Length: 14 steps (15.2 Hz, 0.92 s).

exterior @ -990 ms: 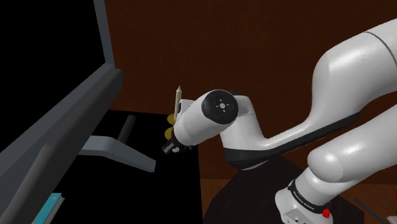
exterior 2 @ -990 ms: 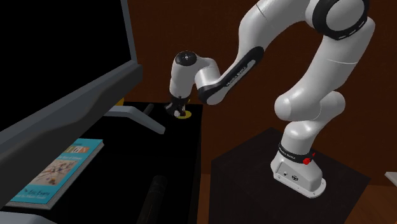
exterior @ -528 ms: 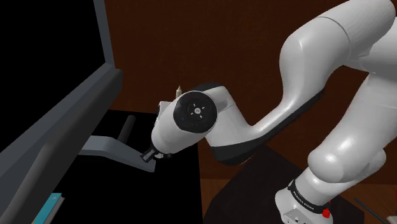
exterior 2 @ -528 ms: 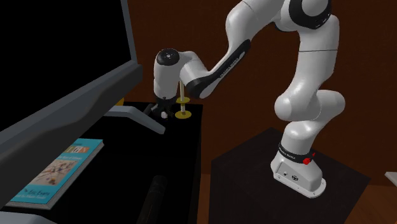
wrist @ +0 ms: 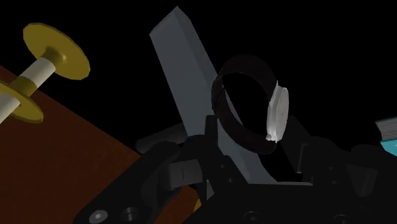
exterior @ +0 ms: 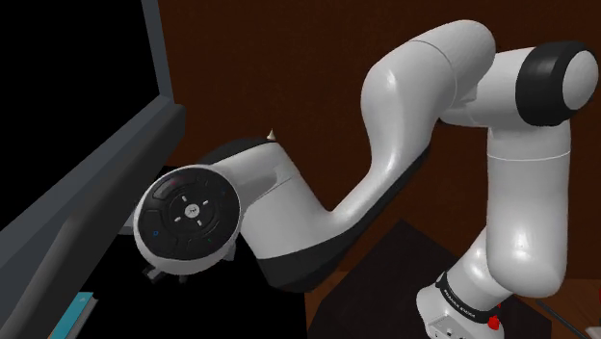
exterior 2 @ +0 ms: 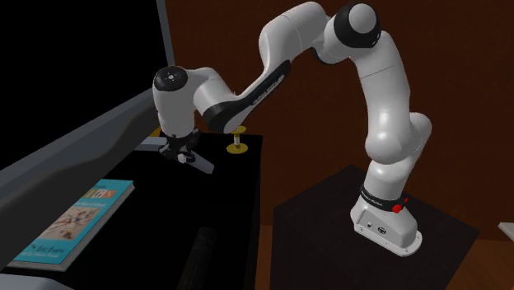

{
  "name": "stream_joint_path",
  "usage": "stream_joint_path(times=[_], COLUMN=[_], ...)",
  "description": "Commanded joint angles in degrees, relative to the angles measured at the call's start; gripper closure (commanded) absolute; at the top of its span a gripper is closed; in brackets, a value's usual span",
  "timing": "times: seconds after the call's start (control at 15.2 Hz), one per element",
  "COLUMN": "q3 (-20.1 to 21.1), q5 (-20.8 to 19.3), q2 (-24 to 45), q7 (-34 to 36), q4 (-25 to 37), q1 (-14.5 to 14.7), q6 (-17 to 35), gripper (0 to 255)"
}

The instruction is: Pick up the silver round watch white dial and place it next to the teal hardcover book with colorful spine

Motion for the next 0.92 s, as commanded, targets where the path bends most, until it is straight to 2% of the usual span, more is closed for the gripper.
stream_joint_path(times=[0.0, 0.46, 0.59, 0.86], q3=[-2.0, -7.9, -7.4, -4.4], q5=[-1.2, -5.4, -6.6, -10.6], q2=[3.5, 17.0, 18.4, 21.5], q7=[-0.1, -3.3, -3.1, -1.3], q4=[5.2, 28.9, 29.9, 29.0], q1=[5.0, 23.4, 23.8, 22.1], q6=[-3.0, -12.5, -12.9, -13.5], gripper=[255, 255, 255, 255])
